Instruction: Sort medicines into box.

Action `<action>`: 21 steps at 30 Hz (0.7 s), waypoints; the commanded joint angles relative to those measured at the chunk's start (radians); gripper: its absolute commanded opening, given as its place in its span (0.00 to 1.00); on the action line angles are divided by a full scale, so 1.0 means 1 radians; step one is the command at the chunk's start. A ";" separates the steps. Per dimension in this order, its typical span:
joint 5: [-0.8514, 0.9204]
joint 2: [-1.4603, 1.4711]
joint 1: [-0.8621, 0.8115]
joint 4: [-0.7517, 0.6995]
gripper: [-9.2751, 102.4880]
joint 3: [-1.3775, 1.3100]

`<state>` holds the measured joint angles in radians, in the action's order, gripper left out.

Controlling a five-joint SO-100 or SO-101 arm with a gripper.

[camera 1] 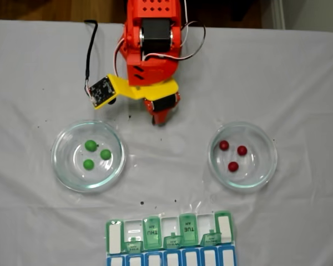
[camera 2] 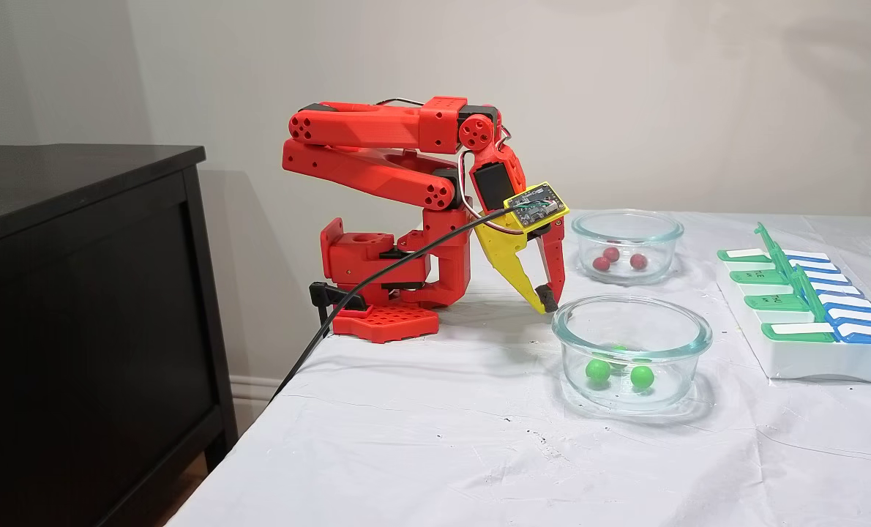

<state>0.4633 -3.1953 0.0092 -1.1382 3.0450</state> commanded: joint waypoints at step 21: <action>0.063 -0.009 0.207 0.060 0.08 -0.054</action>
<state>0.5384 -3.1953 0.2086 -1.1229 3.0450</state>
